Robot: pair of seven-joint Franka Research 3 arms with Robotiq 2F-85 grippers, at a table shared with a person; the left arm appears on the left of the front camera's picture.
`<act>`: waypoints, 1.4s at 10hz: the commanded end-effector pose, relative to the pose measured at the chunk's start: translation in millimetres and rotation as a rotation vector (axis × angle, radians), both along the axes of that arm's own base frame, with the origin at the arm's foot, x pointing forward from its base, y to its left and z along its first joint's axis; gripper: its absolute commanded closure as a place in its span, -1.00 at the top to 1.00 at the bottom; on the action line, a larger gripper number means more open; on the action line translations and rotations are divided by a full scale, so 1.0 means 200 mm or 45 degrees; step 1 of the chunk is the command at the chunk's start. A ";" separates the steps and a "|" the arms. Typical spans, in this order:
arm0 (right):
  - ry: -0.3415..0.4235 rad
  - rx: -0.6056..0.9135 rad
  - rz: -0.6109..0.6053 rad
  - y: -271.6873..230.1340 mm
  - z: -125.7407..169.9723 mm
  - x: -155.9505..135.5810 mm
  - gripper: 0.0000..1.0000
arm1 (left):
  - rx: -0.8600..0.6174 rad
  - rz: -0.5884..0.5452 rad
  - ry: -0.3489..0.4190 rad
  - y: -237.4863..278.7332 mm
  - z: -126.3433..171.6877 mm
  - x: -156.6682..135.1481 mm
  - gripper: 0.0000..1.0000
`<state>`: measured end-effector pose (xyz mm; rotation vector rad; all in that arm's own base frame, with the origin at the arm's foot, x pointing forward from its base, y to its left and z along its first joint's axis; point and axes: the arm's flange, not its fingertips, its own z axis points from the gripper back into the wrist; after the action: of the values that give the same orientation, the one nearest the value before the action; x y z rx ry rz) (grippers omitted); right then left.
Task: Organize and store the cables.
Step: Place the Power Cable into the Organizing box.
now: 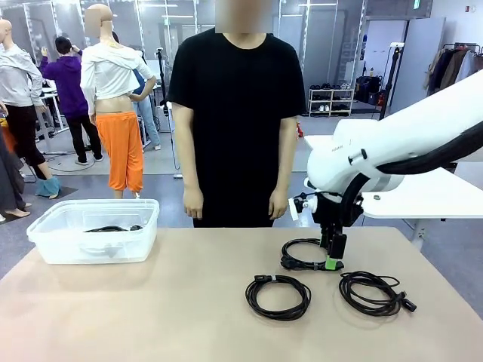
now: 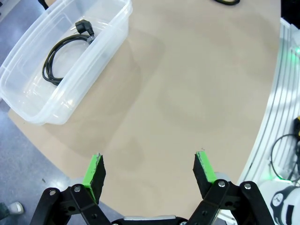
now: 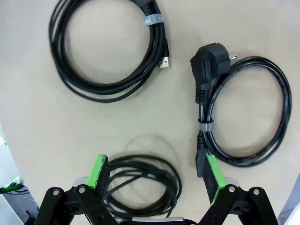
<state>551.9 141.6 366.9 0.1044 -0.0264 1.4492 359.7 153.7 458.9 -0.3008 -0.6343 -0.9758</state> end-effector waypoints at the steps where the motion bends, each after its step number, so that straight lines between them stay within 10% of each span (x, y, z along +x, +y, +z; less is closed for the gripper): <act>1: -0.022 -0.023 0.032 0.03 -0.08 0.10 1.00 | -0.021 0.007 -0.017 -0.01 0.00 0.00 0.91; 10: -0.047 -0.086 -0.004 0.06 -0.31 0.26 1.00 | -0.021 0.007 -0.017 -0.01 0.00 0.00 0.91; 14: 0.001 -0.037 -0.027 0.04 -0.32 0.30 -1.00 | -0.021 0.007 -0.017 -0.01 0.00 0.00 0.91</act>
<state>607.7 147.1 301.0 0.0441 -0.0045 1.4511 359.5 154.1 458.8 -0.3003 -0.6342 -0.9747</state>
